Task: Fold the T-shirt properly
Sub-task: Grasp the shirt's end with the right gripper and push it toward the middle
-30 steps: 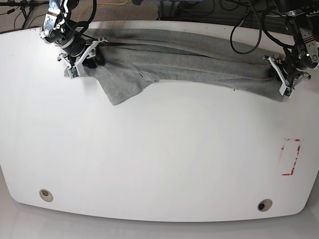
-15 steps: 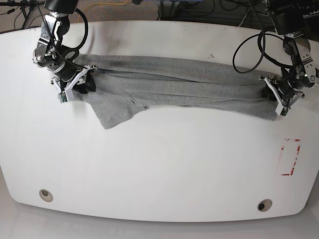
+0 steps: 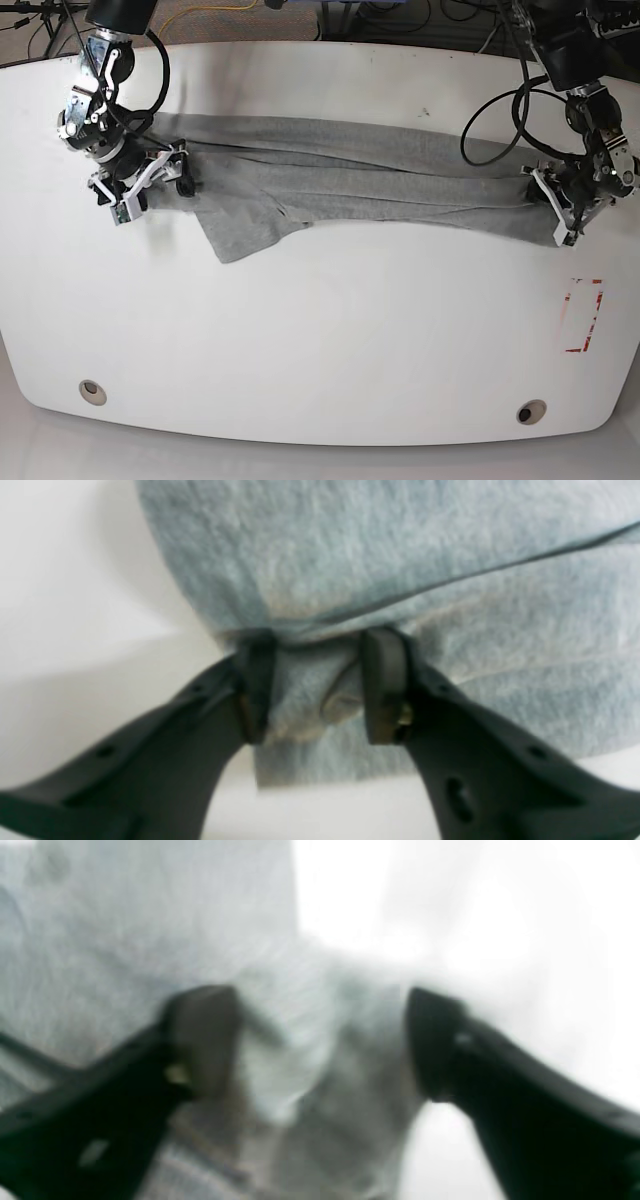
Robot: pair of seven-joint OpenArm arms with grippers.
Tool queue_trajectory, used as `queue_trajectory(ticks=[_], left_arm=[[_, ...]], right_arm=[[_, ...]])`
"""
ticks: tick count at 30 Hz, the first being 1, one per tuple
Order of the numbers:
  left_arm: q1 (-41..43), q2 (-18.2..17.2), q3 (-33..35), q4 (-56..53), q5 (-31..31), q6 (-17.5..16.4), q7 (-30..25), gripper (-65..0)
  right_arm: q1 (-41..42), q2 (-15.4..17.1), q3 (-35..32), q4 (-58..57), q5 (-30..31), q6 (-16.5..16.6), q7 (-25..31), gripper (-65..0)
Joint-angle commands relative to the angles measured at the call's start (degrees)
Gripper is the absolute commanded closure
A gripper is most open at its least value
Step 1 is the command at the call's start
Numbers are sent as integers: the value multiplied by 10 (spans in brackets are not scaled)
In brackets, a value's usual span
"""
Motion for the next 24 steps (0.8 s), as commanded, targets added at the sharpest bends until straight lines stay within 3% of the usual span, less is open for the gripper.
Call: queue_trajectory(ticks=[1, 11, 24], left_arm=[[-7, -3, -12, 30, 0, 1, 9, -296], [-29, -2, -17, 120, 0, 1, 68, -300], [-21, -3, -18, 169, 0, 1, 69, -296]], right_arm=[[25, 8, 3, 11, 7, -2, 5, -604], [120, 13, -58, -99, 5, -3, 2, -614], [175, -6, -116, -186, 5, -4, 26, -614]])
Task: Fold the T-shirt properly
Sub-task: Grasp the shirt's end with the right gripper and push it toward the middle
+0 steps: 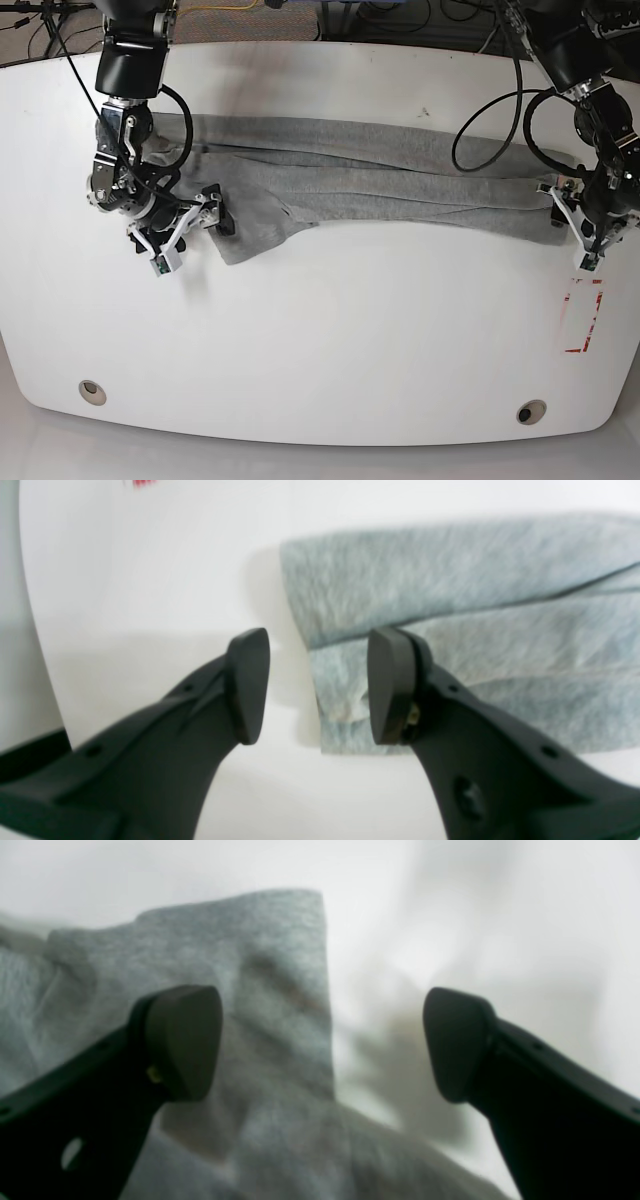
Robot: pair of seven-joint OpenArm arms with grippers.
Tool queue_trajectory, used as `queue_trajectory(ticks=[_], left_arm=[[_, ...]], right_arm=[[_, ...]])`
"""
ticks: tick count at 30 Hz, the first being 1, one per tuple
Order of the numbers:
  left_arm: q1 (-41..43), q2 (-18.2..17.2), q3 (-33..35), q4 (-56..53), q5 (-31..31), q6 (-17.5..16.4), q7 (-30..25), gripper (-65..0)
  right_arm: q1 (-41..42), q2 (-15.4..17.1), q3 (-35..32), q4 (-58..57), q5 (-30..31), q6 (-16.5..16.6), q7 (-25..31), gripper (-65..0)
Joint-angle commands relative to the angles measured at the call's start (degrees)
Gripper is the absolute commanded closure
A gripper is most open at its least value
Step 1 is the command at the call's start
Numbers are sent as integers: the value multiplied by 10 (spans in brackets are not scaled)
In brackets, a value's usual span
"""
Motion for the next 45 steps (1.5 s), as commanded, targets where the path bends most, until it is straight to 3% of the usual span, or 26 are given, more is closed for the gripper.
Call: queue_trajectory(ticks=[1, 12, 20, 28, 30, 36, 41, 45], left_arm=[[-2, -11, -4, 12, -3, -1, -8, -296], [6, -12, -8, 12, -3, -1, -8, -294], [6, -12, -17, 12, -3, -1, -8, -294], [6, -12, -17, 12, -3, -1, -8, -294], [6, -12, -17, 12, -3, -1, -8, -294], [6, -12, -17, 11, -3, -1, -8, -294], [6, -12, -16, 8, -3, -1, -8, -294], [15, -12, -14, 8, -3, -1, -10, -294]], right_arm=[[15, -1, -4, -11, 9, 2, 23, -614], [15, -22, -50, -41, 8, 0, 47, -612], [14, -32, -55, -40, 8, -20, 47, -591], [15, -34, -93, -40, 8, -22, 61, -423], [15, -33, -99, -41, 8, -22, 68, -350], [14, -33, -106, -41, 8, -18, 88, -21], [13, -33, -106, -29, 15, -16, 88, -13], [1, -33, -103, 20, 16, 16, 85, 0]])
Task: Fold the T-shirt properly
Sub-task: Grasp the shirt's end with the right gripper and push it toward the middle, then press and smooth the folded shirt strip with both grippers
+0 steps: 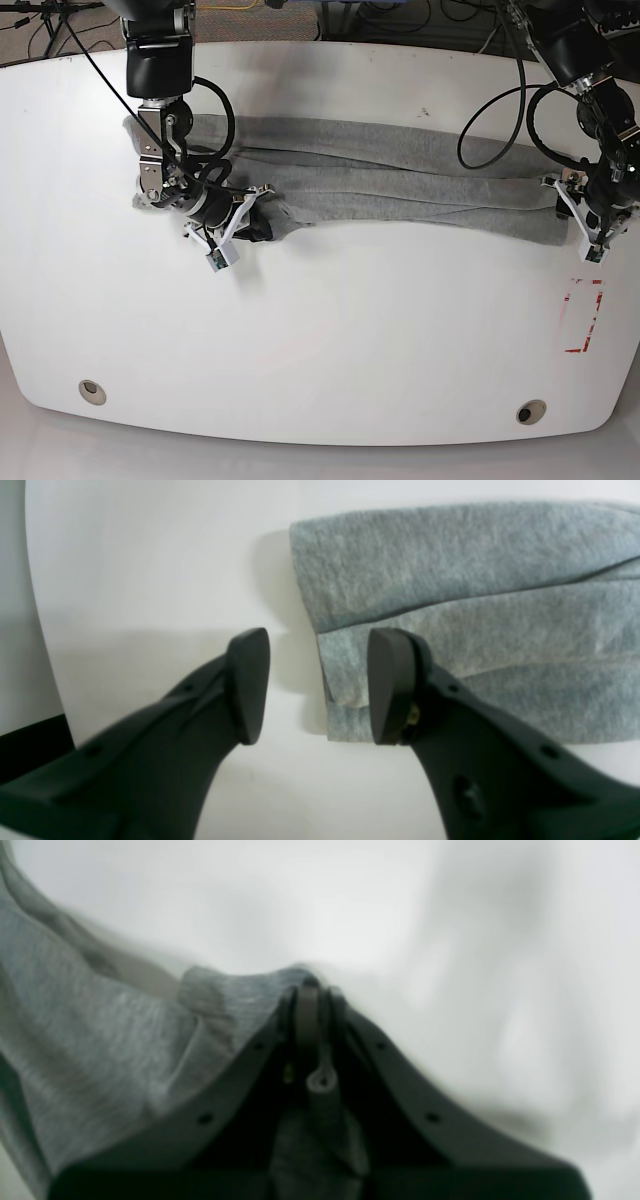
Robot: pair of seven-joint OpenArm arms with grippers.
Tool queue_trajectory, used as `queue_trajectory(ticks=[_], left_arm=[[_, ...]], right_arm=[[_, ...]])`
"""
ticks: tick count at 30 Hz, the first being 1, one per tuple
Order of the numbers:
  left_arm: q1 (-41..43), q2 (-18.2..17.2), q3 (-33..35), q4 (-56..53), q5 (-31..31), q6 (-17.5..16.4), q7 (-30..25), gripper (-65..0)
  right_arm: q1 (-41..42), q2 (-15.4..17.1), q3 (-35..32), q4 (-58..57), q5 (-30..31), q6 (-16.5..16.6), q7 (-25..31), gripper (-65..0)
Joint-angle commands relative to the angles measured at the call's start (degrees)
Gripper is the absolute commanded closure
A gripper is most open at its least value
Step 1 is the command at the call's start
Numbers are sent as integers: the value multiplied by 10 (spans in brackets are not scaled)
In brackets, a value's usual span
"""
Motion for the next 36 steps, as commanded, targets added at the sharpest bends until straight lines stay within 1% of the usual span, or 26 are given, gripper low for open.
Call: queue_trajectory(ticks=[1, 9, 14, 16, 18, 23, 28, 32, 36], left_arm=[[0, -10, 0, 7, -5, -1, -11, -294], [3, -10, 1, 7, -5, -1, -11, -294], [3, -10, 1, 6, -5, -1, -11, -294], [3, -10, 1, 6, -5, -1, -11, -294], [3, -10, 1, 5, -5, -1, -11, -294], [3, -9, 1, 1, -5, -1, -11, -294], [3, -8, 1, 1, -5, -1, -11, -294], [4, -8, 1, 1, -5, -1, -11, -294], [5, -8, 1, 1, -5, -1, -11, -294]], right_arm=[[0, 4, 6, 50, 13, 32, 6, 0], [-39, 1, 8, 196, 20, 32, -88, 0], [-68, 3, 8, 275, 75, 32, -136, 0], [-82, 6, 8, 304, 111, 32, -159, 0], [-95, 17, 5, 326, 139, 32, -173, 0], [-124, 38, -3, 360, 213, 32, -193, 0], [-155, 60, -6, 370, 273, 32, -195, 0], [-171, 66, -19, 369, 289, 32, -195, 0], [-180, 75, -42, 368, 277, 32, -195, -35]])
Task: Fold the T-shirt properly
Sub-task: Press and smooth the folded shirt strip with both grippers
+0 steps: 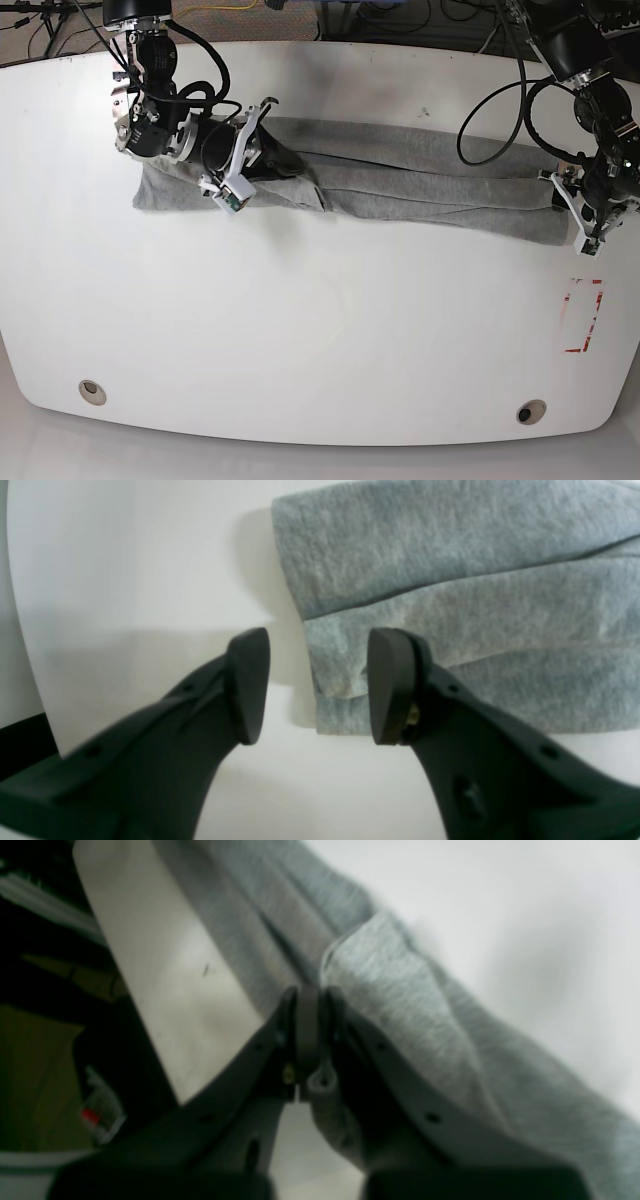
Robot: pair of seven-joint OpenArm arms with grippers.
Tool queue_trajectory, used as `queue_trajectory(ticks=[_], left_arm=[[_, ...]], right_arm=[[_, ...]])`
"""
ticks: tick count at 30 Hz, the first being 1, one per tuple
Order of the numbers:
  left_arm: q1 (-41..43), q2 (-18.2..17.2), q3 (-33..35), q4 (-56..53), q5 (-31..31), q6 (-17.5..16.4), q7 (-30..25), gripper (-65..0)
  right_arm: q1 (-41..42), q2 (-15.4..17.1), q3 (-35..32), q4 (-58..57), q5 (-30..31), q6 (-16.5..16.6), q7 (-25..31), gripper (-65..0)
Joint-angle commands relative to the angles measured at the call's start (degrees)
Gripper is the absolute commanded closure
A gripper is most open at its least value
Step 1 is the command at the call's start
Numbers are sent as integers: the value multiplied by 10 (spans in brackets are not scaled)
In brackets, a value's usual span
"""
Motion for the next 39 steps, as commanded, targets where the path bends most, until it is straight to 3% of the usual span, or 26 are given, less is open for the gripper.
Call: queue_trajectory(ticks=[1, 3, 10, 13, 14, 19, 25, 30, 34, 39], left_arm=[[-5, -10, -2, 9, -5, -1, -5, -294], [-3, -10, -1, 9, -5, -1, -5, -294], [-2, -9, -1, 9, -5, -1, -5, -294], [-2, -9, -1, 9, -5, -1, -5, -294], [-2, -9, -1, 10, -5, -1, -5, -294], [-2, -9, -1, 17, -5, -1, -4, -294], [14, -8, -1, 56, -6, -1, -4, -294], [24, 13, 10, 73, -3, -1, -22, -293], [42, 18, 18, 67, 6, -1, -73, -292], [63, 41, 20, 48, 13, -1, -155, -292]], right_arm=[[5, 5, -11, 9, 4, 3, 15, -48], [3, 5, -23, 8, -4, 3, 15, -100], [-17, 7, -51, 31, -14, 3, 15, -458], [-24, 7, -51, 53, -14, 3, 15, -571], [-25, 7, -50, 59, -15, 3, 15, -579], [-24, 27, -35, 72, -15, 3, 15, -541], [-26, 35, 10, 69, -39, 3, 15, -419], [-37, 23, 42, 69, -133, 3, 17, -260], [-41, -14, 65, 68, -237, 3, 17, -151], [-36, -59, 81, 51, -362, 3, 20, -120]])
